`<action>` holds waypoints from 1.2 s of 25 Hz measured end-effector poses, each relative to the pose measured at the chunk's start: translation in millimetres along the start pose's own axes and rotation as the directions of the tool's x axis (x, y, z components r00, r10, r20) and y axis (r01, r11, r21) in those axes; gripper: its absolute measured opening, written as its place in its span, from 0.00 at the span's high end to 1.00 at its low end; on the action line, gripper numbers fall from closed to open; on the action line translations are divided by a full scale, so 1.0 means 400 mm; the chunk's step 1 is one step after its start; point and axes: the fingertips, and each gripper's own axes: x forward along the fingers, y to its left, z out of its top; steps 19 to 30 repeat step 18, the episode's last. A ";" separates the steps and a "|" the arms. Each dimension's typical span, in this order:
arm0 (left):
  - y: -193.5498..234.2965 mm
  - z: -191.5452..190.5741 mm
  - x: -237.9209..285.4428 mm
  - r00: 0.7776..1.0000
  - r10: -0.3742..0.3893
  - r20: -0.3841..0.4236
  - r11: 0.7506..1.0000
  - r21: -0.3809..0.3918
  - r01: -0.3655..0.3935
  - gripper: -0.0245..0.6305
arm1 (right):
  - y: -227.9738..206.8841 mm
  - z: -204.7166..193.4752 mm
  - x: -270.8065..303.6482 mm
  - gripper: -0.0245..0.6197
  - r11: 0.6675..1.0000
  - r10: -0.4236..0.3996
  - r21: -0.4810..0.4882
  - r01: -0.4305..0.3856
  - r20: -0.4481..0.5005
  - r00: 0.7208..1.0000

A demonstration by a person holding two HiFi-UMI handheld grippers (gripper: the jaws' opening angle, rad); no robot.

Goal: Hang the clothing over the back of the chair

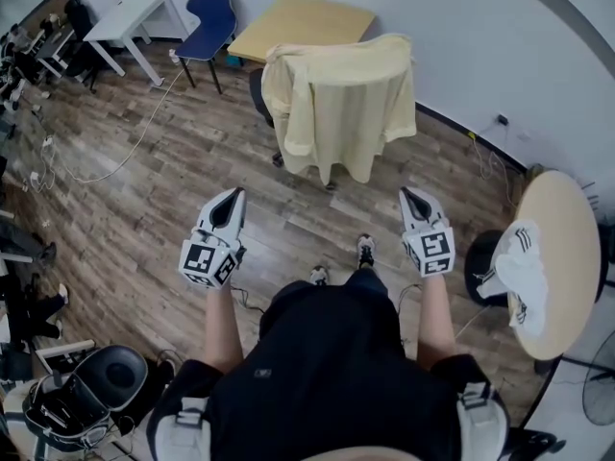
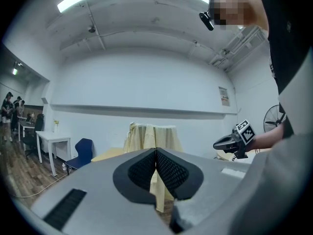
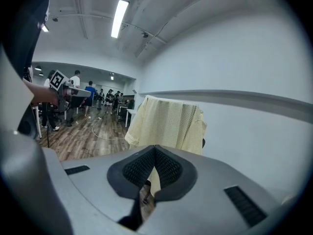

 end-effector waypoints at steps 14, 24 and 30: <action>-0.017 -0.029 0.030 0.999 -0.041 -0.011 0.999 -0.029 0.041 0.96 | -0.009 -0.044 -0.014 0.97 0.999 -0.021 0.027 0.023 -0.046 0.999; -0.024 -0.037 0.053 0.998 -0.062 -0.016 0.998 -0.033 0.062 0.96 | -0.019 -0.045 -0.008 0.97 0.999 -0.027 0.027 0.028 -0.052 0.998; -0.024 -0.037 0.053 0.998 -0.062 -0.016 0.998 -0.033 0.062 0.96 | -0.019 -0.045 -0.008 0.97 0.999 -0.027 0.027 0.028 -0.052 0.998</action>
